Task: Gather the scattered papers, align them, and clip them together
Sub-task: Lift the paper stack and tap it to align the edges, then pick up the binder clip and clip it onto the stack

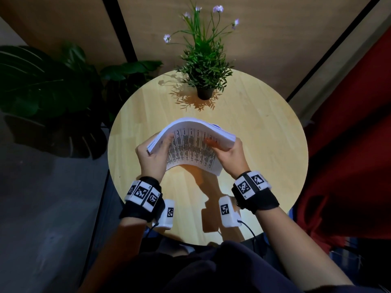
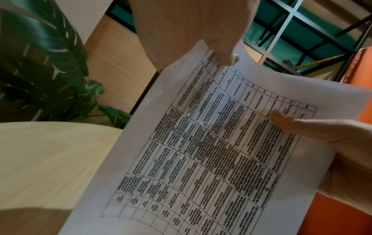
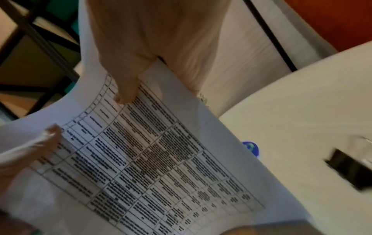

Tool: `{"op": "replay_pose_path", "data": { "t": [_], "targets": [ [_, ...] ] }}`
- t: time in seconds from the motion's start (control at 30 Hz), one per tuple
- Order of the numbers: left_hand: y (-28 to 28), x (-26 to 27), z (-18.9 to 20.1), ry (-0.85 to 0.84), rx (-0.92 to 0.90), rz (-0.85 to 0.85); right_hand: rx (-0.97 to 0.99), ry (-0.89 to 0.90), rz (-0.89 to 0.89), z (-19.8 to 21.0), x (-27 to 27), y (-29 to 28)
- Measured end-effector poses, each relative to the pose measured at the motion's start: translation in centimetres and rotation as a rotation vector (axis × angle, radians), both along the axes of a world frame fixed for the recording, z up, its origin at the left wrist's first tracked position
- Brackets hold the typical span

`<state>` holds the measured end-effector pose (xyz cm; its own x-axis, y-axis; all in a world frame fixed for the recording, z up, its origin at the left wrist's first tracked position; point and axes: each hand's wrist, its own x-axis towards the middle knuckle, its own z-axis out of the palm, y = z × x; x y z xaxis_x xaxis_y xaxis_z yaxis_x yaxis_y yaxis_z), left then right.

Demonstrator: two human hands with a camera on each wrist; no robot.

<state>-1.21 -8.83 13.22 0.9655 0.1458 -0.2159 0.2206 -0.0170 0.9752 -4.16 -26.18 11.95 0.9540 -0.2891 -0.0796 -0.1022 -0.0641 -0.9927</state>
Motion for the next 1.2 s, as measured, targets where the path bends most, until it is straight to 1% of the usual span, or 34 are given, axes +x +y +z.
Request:
{"op": "replay_pose_path", "data": {
  "t": [0.07,0.13,0.27,0.3,0.33,0.4,0.43,0.47,0.57,0.63,0.67,0.73,0.8,0.93,0.97,1.0,1.03,1.07,1.1,1.13,1.17,1.2],
  "targets": [
    [0.7,-0.2,-1.8,0.141,0.027,0.019,0.020,0.019,-0.037,-0.5,-0.5,0.4],
    [0.9,-0.1,-2.0,0.219,0.072,0.044,0.030,0.035,-0.064,-0.5,-0.6,0.5],
    [1.0,-0.5,-2.3,0.221,0.020,0.063,0.031,0.010,-0.051,-0.3,-1.3,-0.2],
    [1.0,-0.7,-2.7,0.225,0.011,0.064,0.024,0.032,-0.049,-0.7,-1.5,-0.2],
    [0.8,-1.2,-2.6,0.217,0.010,0.069,0.013,0.076,-0.053,-1.3,-1.9,-0.2],
    [0.7,-1.2,-3.7,0.231,0.006,0.089,-0.044,0.175,-0.061,-2.7,-2.0,-0.3],
    [0.8,-0.8,-4.3,0.225,-0.007,0.084,-0.084,0.222,-0.051,-3.4,-2.0,-0.5],
    [0.8,-0.7,-3.9,0.205,0.000,0.070,-0.125,0.258,-0.036,-3.9,-2.0,-0.7],
    [0.0,-0.1,-1.8,0.076,0.046,0.007,-0.230,0.325,0.007,-5.4,-2.1,-1.3],
    [-0.7,0.4,-0.8,-0.030,0.072,0.008,-0.307,0.359,0.005,-6.2,-2.2,-1.4],
    [-1.2,0.6,-0.8,-0.091,0.082,-0.003,-0.321,0.376,0.000,-6.4,-2.2,-1.5],
    [-1.8,1.3,-1.1,-0.147,0.151,-0.025,-0.311,0.392,0.003,-6.3,-2.4,-1.4],
    [-1.8,1.9,-1.8,-0.157,0.215,-0.055,-0.280,0.409,0.032,-6.0,-2.9,-1.7],
    [-0.3,2.4,-3.8,-0.056,0.121,-0.106,-0.210,0.463,0.126,-6.7,-5.0,-3.3],
    [0.2,2.3,-4.4,-0.027,0.112,-0.110,-0.167,0.498,0.092,-7.0,-5.6,-3.8],
    [0.5,2.1,-4.9,-0.014,0.120,-0.126,-0.113,0.530,0.003,-7.3,-6.1,-4.3],
    [0.8,2.0,-5.1,-0.005,0.137,-0.141,-0.065,0.552,-0.124,-7.6,-6.5,-4.9],
    [1.0,1.9,-5.4,-0.002,0.173,-0.150,-0.061,0.574,-0.264,-7.8,-6.7,-5.6],
    [1.2,2.0,-5.7,-0.002,0.204,-0.156,-0.114,0.609,-0.392,-8.2,-6.7,-6.3],
    [1.3,2.0,-6.0,0.001,0.227,-0.158,-0.179,0.664,-0.483,-8.7,-6.7,-6.9],
    [1.4,2.1,-6.2,0.002,0.229,-0.155,-0.219,0.729,-0.517,-8.9,-6.4,-7.4],
    [1.5,2.3,-6.4,0.016,0.222,-0.149,-0.249,0.782,-0.502,-9.1,-6.1,-7.5]
  ]
}}
